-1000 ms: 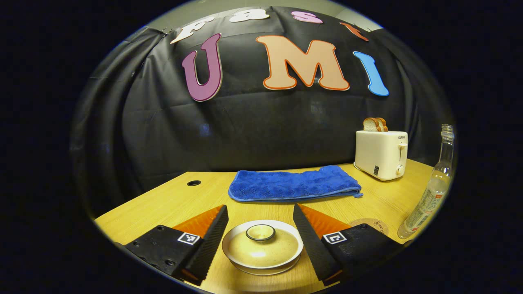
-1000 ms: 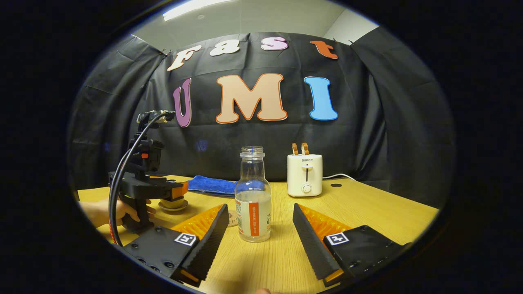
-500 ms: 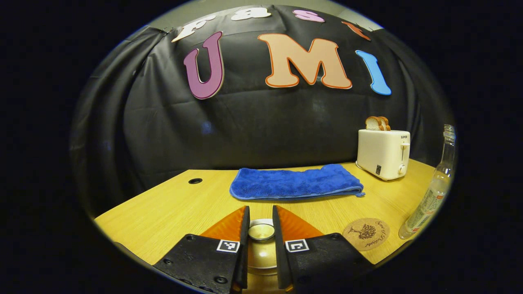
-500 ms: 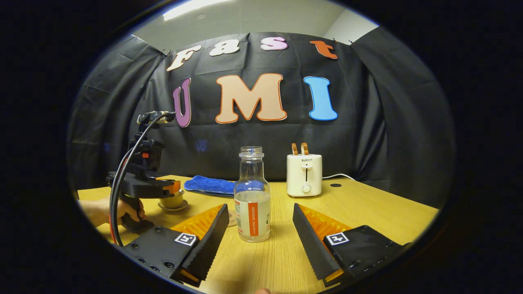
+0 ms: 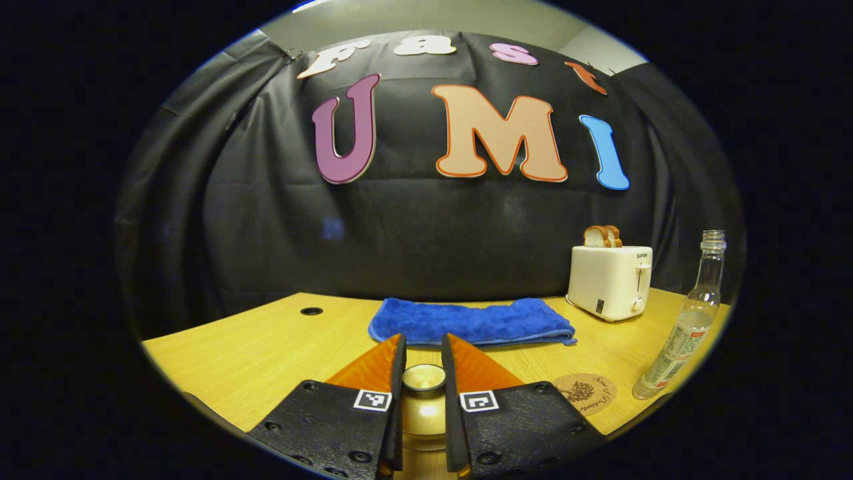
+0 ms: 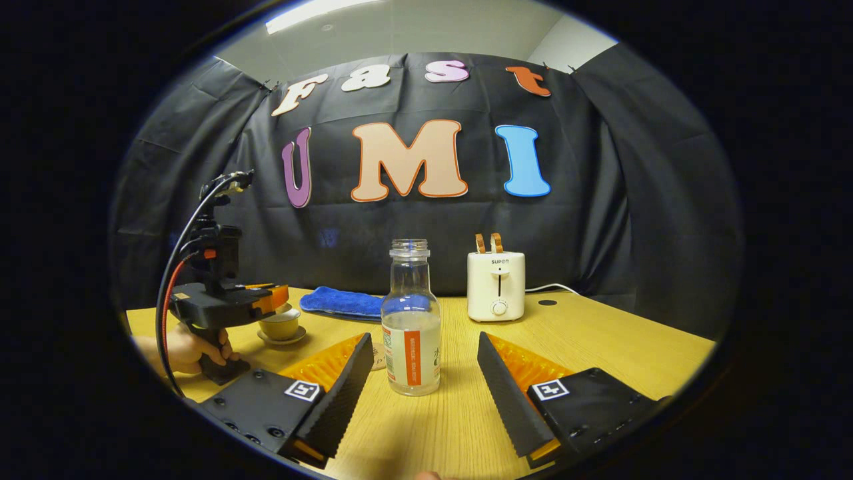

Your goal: Open the teacup lid with one hand, grasp the water bottle and pour water into the teacup with the other hand; after pouring, place the water bottle on the coaster and then close the teacup lid.

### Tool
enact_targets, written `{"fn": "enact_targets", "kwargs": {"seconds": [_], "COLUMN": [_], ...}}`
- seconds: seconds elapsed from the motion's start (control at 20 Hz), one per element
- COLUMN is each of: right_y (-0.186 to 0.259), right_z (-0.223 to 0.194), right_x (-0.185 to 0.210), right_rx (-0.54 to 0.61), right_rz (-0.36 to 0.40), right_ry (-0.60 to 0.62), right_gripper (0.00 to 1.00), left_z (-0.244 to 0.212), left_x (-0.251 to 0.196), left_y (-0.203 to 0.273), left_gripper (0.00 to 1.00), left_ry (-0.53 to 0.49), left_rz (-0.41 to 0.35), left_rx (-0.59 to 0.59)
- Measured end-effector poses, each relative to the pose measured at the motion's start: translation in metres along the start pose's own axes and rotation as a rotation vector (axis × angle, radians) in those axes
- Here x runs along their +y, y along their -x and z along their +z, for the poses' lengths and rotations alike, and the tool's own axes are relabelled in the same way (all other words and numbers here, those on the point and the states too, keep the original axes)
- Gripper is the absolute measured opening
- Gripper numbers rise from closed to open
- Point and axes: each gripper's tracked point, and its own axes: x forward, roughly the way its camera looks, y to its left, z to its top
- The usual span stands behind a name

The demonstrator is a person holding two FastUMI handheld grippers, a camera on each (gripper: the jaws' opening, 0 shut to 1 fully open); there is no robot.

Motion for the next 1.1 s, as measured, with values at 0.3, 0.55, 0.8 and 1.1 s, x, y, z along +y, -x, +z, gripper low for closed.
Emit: {"fn": "enact_targets", "kwargs": {"seconds": [0.3, 0.55, 0.8, 1.1], "right_y": [-0.005, -0.025, -0.059, -0.094], "right_z": [-0.001, -0.001, -0.003, -0.006], "right_x": [-0.001, 0.006, 0.012, 0.018], "right_rx": [0.000, 0.003, 0.003, 0.006], "right_rz": [-0.018, -0.005, -0.033, -0.046], "right_ry": [-0.001, -0.002, -0.001, -0.002], "right_gripper": [0.98, 0.98, 0.98, 0.98], "left_z": [0.000, 0.004, 0.004, 0.003], "left_x": [-0.001, -0.001, 0.032, 0.044], "left_y": [0.024, 0.068, 0.109, 0.137], "left_gripper": [0.22, 0.23, 0.22, 0.22], "left_ry": [0.002, 0.002, -0.003, -0.005], "left_rz": [-0.036, -0.138, -0.113, -0.170], "left_rx": [0.004, -0.011, -0.018, -0.017]}}
